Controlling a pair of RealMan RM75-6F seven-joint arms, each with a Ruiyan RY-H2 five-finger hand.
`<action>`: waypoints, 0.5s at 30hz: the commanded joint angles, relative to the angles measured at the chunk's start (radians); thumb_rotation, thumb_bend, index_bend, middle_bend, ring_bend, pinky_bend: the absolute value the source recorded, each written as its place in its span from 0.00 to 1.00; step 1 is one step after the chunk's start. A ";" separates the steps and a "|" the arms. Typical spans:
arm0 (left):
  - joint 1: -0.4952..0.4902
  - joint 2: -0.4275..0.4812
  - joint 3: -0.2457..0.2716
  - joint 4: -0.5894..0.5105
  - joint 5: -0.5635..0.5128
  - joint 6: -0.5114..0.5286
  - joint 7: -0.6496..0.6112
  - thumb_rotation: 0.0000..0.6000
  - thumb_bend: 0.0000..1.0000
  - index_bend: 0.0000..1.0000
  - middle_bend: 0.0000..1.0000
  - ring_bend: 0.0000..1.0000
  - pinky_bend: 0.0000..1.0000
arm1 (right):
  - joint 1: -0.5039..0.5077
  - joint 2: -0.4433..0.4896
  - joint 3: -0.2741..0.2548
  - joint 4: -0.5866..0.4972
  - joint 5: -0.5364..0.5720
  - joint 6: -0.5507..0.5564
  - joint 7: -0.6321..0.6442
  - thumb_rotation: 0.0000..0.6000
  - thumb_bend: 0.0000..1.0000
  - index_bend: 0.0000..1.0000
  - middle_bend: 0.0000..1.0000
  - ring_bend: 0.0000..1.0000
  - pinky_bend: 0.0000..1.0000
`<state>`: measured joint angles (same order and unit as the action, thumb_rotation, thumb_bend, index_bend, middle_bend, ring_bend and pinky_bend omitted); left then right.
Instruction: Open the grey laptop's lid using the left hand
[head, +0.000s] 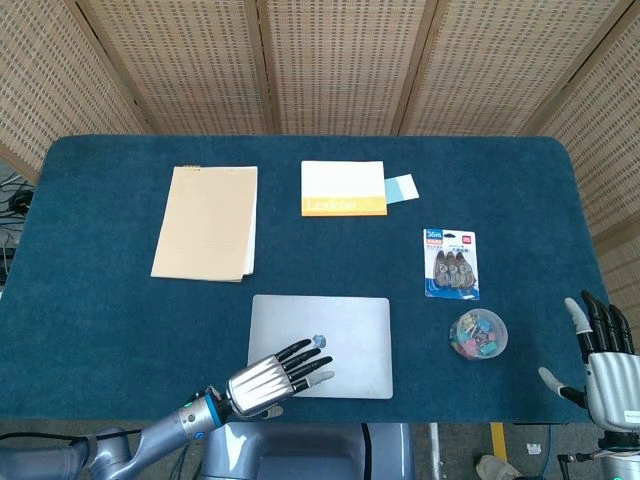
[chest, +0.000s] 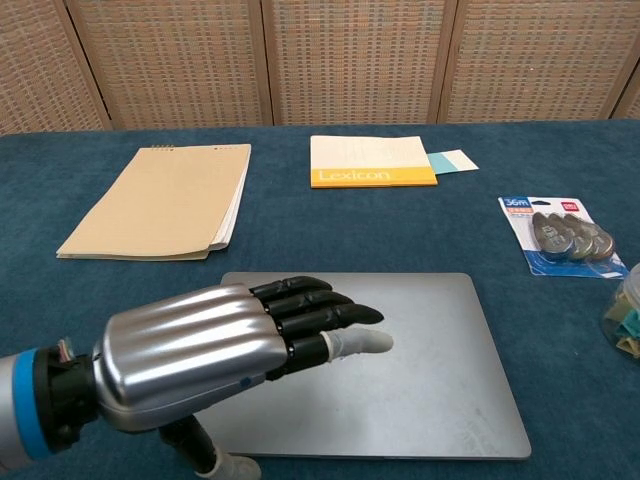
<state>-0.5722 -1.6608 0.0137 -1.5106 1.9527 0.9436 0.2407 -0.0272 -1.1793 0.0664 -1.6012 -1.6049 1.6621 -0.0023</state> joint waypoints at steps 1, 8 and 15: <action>-0.019 -0.036 -0.012 0.024 -0.024 -0.023 0.023 1.00 0.00 0.00 0.00 0.00 0.00 | 0.001 0.002 0.002 0.000 0.005 -0.003 0.006 1.00 0.00 0.00 0.00 0.00 0.00; -0.035 -0.111 -0.029 0.080 -0.075 -0.044 0.058 1.00 0.00 0.00 0.00 0.00 0.00 | 0.002 0.007 0.004 0.002 0.011 -0.007 0.022 1.00 0.00 0.00 0.00 0.00 0.00; -0.051 -0.178 -0.037 0.129 -0.122 -0.066 0.086 1.00 0.00 0.00 0.00 0.00 0.00 | 0.003 0.011 0.006 0.005 0.019 -0.012 0.037 1.00 0.00 0.00 0.00 0.00 0.00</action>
<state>-0.6200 -1.8329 -0.0227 -1.3864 1.8361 0.8813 0.3218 -0.0241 -1.1687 0.0719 -1.5968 -1.5862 1.6510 0.0340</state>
